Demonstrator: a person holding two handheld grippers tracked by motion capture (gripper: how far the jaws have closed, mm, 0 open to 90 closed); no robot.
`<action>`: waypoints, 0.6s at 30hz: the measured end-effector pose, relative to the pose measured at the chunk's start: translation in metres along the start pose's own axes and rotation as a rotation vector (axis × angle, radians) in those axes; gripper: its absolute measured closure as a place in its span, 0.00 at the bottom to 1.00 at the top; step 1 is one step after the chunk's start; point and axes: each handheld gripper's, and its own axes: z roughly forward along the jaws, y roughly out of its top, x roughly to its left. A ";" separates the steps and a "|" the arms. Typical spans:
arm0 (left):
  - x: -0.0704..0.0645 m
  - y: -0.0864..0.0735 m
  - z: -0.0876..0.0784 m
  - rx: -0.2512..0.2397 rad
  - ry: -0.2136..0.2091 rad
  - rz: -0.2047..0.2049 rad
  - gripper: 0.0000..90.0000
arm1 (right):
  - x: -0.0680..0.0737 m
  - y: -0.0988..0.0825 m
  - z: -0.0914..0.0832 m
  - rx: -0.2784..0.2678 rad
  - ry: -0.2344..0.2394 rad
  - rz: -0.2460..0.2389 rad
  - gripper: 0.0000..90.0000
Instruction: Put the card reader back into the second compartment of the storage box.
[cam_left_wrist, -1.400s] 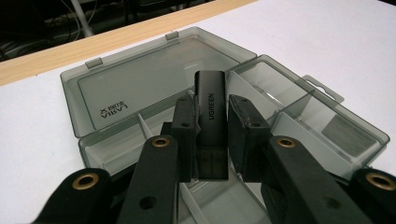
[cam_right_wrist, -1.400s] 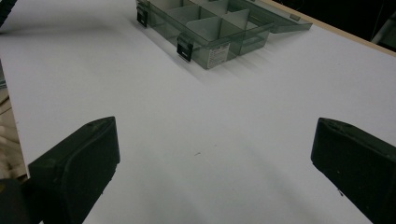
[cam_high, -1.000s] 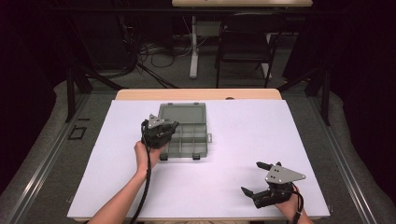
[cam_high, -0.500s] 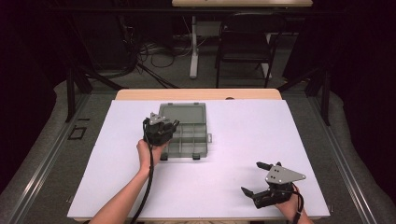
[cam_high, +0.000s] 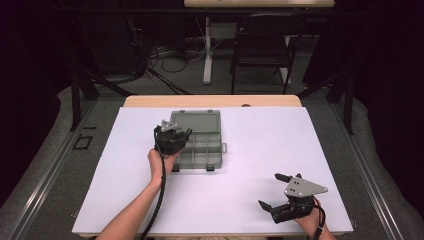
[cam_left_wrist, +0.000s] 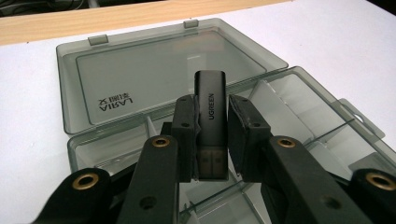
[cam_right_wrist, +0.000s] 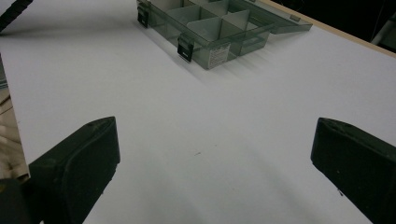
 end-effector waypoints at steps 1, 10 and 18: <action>0.000 0.000 0.001 0.000 0.001 -0.009 0.82 | 0.000 0.000 0.000 0.000 0.000 0.000 0.01; 0.001 -0.001 0.004 0.015 0.015 -0.017 0.82 | 0.000 0.000 0.000 0.000 -0.001 -0.002 0.01; -0.002 -0.002 0.008 0.030 0.030 -0.002 0.82 | 0.000 0.000 0.000 0.000 0.000 -0.003 0.01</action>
